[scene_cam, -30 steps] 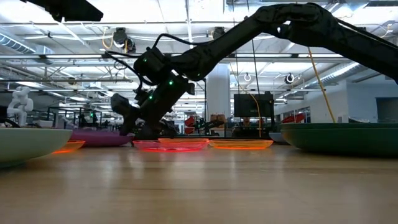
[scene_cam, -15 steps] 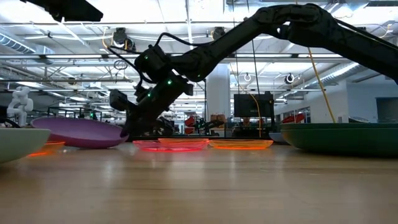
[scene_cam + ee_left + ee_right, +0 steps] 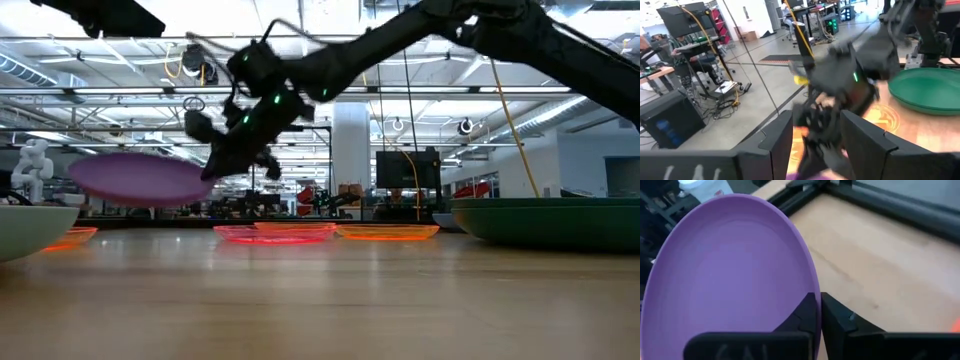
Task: Stack plastic plates
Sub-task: Stack the purple plate on top of the green plate
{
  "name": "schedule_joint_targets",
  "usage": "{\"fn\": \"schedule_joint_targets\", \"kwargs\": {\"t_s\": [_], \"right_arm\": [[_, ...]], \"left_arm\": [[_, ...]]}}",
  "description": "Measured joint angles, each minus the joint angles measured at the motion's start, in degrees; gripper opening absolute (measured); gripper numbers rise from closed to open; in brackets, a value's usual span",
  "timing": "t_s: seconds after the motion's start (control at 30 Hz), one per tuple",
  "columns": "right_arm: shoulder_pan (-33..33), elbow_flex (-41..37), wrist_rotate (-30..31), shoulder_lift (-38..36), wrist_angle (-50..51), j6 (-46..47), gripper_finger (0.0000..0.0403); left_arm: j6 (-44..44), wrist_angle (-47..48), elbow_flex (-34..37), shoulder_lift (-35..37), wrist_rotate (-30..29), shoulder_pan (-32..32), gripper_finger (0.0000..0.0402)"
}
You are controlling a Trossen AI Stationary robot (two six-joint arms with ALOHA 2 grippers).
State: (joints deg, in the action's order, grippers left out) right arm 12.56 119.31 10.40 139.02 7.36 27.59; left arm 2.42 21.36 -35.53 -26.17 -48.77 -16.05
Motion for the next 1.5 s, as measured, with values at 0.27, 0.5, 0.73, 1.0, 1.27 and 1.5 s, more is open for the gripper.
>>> {"fn": "schedule_joint_targets", "kwargs": {"t_s": [0.27, 0.5, 0.73, 1.0, 1.27, 1.5], "right_arm": [[0.5, 0.0, 0.3, -13.1, 21.1, -8.3, 0.0005], [0.7, 0.1, -2.8, -23.6, 49.1, -13.8, 0.0005], [-0.4, 0.0, -4.5, -29.2, 68.3, -9.5, 0.0004], [-2.2, -12.9, -4.6, -42.2, 69.4, -3.6, 0.0003], [-2.0, -45.3, -4.3, -64.6, 50.4, 4.8, 0.0004], [-2.0, -68.1, -4.2, -83.9, 46.0, 15.3, 0.0004]], "left_arm": [[-0.4, 0.2, 0.0, 0.0, 0.7, -0.2, 0.017], [-0.7, 0.2, 0.0, 0.0, 0.8, -0.2, 0.017], [-1.5, 0.7, 0.0, 0.0, 0.8, -0.2, 0.017], [-4.2, 3.5, 0.0, 0.0, 0.9, -0.2, 0.017], [-6.0, 4.1, 0.0, 0.0, 0.9, -0.2, 0.017], [-6.0, 4.1, 0.0, 0.0, 0.9, -0.2, 0.017]]}}
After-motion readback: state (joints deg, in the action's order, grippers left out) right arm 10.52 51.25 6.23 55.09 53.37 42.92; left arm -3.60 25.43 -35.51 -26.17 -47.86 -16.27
